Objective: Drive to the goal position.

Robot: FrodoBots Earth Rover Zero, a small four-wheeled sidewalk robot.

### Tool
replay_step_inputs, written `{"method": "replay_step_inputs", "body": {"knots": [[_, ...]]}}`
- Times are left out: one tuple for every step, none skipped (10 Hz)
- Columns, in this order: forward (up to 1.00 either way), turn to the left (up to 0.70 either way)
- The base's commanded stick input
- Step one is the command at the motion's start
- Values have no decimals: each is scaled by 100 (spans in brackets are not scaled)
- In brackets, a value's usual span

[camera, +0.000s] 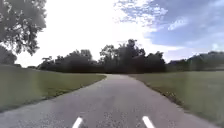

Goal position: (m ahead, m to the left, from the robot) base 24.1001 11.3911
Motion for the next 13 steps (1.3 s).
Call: {"method": "replay_step_inputs", "body": {"knots": [[69,27],[69,3],[69,3],[69,3],[69,3],[69,3],[69,3],[69,3],[69,3],[69,3],[69,3],[69,3],[69,3]]}}
